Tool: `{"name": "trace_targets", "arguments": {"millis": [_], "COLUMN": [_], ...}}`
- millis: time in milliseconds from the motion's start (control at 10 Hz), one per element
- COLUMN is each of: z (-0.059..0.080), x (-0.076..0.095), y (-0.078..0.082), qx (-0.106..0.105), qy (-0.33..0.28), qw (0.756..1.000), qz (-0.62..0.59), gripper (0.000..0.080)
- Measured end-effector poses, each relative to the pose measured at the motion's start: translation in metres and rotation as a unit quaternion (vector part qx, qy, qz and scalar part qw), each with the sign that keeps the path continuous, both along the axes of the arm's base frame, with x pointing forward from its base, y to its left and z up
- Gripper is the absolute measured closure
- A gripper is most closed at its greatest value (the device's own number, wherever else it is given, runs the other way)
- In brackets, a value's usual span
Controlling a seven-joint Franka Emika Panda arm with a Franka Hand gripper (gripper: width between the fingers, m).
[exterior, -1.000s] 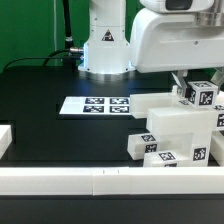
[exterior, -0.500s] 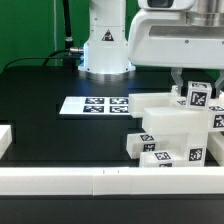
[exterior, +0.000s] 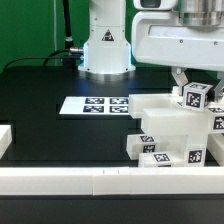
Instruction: Assemble chair
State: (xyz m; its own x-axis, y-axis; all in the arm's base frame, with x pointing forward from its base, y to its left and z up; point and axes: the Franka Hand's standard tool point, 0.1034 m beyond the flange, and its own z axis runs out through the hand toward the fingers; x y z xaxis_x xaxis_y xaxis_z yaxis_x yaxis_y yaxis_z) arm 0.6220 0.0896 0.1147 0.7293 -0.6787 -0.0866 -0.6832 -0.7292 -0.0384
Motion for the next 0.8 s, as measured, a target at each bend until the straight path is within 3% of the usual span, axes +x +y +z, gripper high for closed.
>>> {"name": "trace_targets", "arguments": {"millis": [200, 300, 400, 500, 800], "z": [-0.0002, -0.0003, -0.0002, 0.0006, 0.0003], "x": [0.0, -0.0001, -0.0002, -0.001, -0.0009], "y": [0.0001, 0.0, -0.0005, -0.0024, -0.0026], "qx": [-0.001, -0.001, 0.0, 0.0, 0.003], "qy": [0.001, 0.001, 0.001, 0.006, -0.003], "qw": [1.0, 1.0, 1.0, 1.0, 0.995], "qz": [-0.015, -0.006, 0.005, 0.007, 0.097], "gripper": [0.0515, 0.0284, 0.0284, 0.0188, 0.015]}}
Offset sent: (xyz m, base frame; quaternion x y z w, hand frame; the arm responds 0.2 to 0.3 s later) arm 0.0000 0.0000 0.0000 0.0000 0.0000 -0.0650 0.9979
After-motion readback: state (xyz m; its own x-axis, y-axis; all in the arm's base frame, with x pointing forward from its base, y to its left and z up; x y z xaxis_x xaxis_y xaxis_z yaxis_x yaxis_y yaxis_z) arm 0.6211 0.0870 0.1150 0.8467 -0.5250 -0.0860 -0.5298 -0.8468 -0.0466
